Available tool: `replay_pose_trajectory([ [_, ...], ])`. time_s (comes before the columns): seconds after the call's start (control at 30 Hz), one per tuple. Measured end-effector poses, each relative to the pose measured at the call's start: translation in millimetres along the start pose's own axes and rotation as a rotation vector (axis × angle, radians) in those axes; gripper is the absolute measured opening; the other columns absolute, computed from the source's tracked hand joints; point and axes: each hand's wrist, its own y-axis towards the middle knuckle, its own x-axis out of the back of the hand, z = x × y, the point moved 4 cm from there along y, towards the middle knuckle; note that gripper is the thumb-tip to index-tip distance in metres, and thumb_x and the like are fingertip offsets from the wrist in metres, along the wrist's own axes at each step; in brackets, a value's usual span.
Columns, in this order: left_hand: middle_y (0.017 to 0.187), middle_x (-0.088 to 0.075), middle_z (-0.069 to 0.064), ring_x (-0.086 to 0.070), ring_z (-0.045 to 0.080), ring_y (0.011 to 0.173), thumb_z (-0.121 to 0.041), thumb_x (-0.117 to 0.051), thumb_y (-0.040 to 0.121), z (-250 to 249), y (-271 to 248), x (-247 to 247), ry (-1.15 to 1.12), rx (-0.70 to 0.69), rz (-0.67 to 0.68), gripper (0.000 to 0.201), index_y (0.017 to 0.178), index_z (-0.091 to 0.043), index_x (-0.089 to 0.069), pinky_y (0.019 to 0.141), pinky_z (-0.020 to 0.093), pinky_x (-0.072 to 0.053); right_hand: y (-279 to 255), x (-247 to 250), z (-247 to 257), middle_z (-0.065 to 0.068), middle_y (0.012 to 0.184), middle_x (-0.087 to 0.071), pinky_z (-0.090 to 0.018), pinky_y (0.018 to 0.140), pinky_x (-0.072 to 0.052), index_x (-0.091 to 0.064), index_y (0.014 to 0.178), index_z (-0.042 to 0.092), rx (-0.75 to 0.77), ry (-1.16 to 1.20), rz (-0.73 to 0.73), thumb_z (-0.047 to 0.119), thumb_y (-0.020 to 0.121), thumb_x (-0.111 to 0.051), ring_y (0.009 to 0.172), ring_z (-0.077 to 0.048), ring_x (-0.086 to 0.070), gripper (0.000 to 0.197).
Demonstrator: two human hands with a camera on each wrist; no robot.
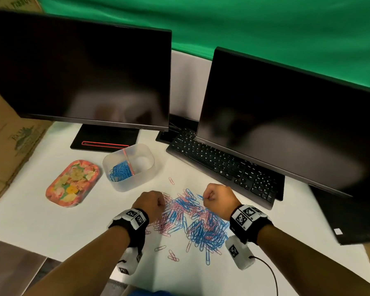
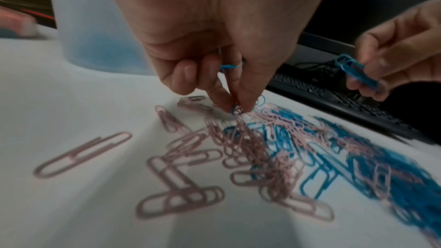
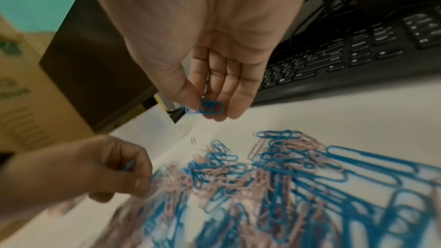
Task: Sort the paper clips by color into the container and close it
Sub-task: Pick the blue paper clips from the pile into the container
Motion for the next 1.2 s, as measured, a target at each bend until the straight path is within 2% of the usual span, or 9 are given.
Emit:
replay_pose_trajectory([
  [0.13, 0.074, -0.066, -0.005, -0.062, 0.015, 0.076, -0.012, -0.066, 0.077, -2.8, 1.2, 6.6, -0.101, -0.029, -0.05, 0.014, 0.07, -0.023, -0.066, 0.069, 0.02, -0.048, 0.1, 0.8, 4.2, -0.011, 0.075, -0.067, -0.035, 0.073, -0.054, -0.062, 0.08, 0.021, -0.07, 0.349, 0.014, -0.006, 0.08, -0.058, 0.069, -0.021, -0.064, 0.027],
  [0.23, 0.073, -0.061, -0.003, -0.056, 0.013, 0.069, -0.012, -0.066, 0.082, 2.0, 3.8, 6.6, -0.193, -0.003, -0.047, 0.014, 0.089, -0.024, -0.071, 0.06, 0.015, -0.039, -1.1, -2.9, 9.1, -0.012, 0.074, -0.063, -0.031, 0.062, -0.056, -0.06, 0.105, 0.005, -0.125, 0.575, 0.08, -0.016, 0.085, -0.047, 0.06, -0.018, -0.064, 0.032],
  [0.3, 0.081, -0.061, 0.0, -0.055, 0.014, 0.074, -0.013, -0.062, 0.087, 4.8, 5.9, 5.7, -0.248, 0.0, -0.018, 0.02, 0.103, -0.022, -0.07, 0.066, 0.016, -0.039, -2.3, -6.0, 12.0, -0.013, 0.077, -0.058, -0.029, 0.057, -0.057, -0.058, 0.113, 0.0, -0.15, 0.688, 0.118, -0.018, 0.086, -0.043, 0.057, -0.018, -0.067, 0.035],
  [0.37, 0.087, -0.064, 0.002, -0.057, 0.016, 0.08, -0.012, -0.06, 0.089, 5.2, 5.8, 6.8, -0.315, -0.004, 0.01, 0.02, 0.105, -0.02, -0.07, 0.073, 0.019, -0.039, -3.4, -8.2, 15.5, -0.014, 0.079, -0.055, -0.03, 0.058, -0.059, -0.058, 0.114, -0.001, -0.183, 0.769, 0.158, -0.019, 0.086, -0.041, 0.058, -0.02, -0.068, 0.037],
  [0.57, 0.084, -0.072, 0.001, -0.065, 0.017, 0.086, -0.008, -0.069, 0.081, 7.2, -1.5, 11.2, -0.476, -0.016, 0.024, 0.02, 0.068, -0.024, -0.069, 0.083, 0.024, -0.045, -6.1, -9.4, 24.7, -0.015, 0.082, -0.056, -0.032, 0.06, -0.058, -0.062, 0.095, 0.003, -0.234, 0.849, 0.184, -0.016, 0.086, -0.039, 0.062, -0.025, -0.068, 0.031],
  [0.73, 0.082, -0.075, -0.001, -0.065, 0.011, 0.08, -0.02, -0.079, 0.076, 8.4, -6.9, 16.8, -0.559, 0.0, -0.018, 0.003, 0.077, -0.018, -0.077, 0.079, 0.022, -0.048, -8.8, -12.6, 31.0, -0.017, 0.078, -0.056, -0.033, 0.06, -0.056, -0.06, 0.089, 0.003, -0.269, 0.897, 0.186, -0.015, 0.086, -0.04, 0.061, -0.026, -0.065, 0.027],
  [0.9, 0.077, -0.073, 0.006, -0.06, 0.005, 0.061, -0.004, -0.066, 0.082, 2.6, -11.9, 23.1, -0.684, 0.062, -0.007, 0.009, 0.082, -0.01, -0.071, 0.061, 0.019, -0.042, -9.8, -16.0, 39.2, -0.019, 0.084, -0.06, -0.033, 0.063, -0.058, -0.06, 0.1, 0.001, -0.319, 0.981, 0.196, -0.012, 0.087, -0.042, 0.069, -0.029, -0.065, 0.026],
  [1.03, 0.069, -0.063, 0.01, -0.038, 0.016, 0.053, 0.001, -0.054, 0.087, 1.7, -17.1, 31.1, -0.907, 0.141, 0.015, 0.019, 0.096, -0.009, -0.067, 0.052, 0.024, -0.032, -4.7, -22.3, 58.8, -0.021, 0.091, -0.066, -0.035, 0.067, -0.058, -0.059, 0.111, -0.001, -0.347, 1.09, 0.239, -0.006, 0.089, -0.039, 0.077, -0.032, -0.069, 0.03],
  [1.2, 0.071, -0.055, 0.01, -0.05, 0.02, 0.058, 0.002, -0.042, 0.09, 2.1, -24.2, 55.4, -1.334, 0.162, 0.017, 0.023, 0.103, -0.005, -0.059, 0.054, 0.03, -0.042, 9.1, -38.1, 102.0, -0.025, 0.101, -0.066, -0.04, 0.078, -0.058, -0.058, 0.11, -0.001, -0.336, 1.16, 0.329, -0.003, 0.088, -0.039, 0.085, -0.034, -0.068, 0.029],
])
